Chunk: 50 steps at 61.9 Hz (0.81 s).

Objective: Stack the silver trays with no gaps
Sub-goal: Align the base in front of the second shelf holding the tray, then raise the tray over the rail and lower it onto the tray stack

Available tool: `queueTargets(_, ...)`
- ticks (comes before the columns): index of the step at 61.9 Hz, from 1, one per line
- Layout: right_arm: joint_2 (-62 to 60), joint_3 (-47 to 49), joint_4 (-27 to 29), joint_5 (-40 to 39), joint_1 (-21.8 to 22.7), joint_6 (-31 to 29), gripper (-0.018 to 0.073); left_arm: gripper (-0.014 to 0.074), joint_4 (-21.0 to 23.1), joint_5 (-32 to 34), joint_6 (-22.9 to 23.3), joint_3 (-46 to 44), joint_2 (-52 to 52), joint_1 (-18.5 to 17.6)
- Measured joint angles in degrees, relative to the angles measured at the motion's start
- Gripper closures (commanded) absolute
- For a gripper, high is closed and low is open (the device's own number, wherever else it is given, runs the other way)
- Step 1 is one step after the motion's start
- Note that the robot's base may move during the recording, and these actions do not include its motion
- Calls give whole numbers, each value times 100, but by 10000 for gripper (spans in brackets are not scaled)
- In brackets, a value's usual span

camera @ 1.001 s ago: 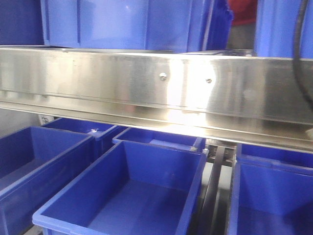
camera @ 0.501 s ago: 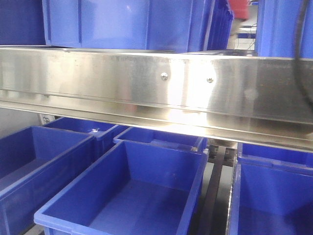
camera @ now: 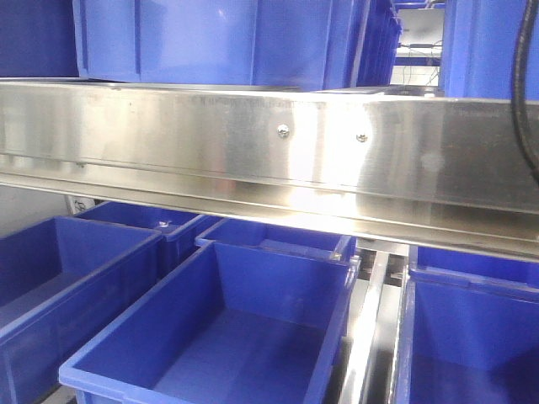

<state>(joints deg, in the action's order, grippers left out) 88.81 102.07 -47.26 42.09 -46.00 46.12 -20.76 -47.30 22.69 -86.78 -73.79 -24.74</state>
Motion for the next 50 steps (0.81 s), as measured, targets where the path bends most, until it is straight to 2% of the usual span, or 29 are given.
queueTargets(31, 0, 0, 10, 0, 0, 0, 628, 613, -4, 0, 0, 0, 0, 0)
queueTargets(44, 24, 0, 72, 0, -13, 0, 628, 613, -477, 149, 0, 0, -13, 0)
queueTargets(50, 119, 0, 148, -97, -13, 12, 628, 613, -571, 242, 0, 0, -102, 155)
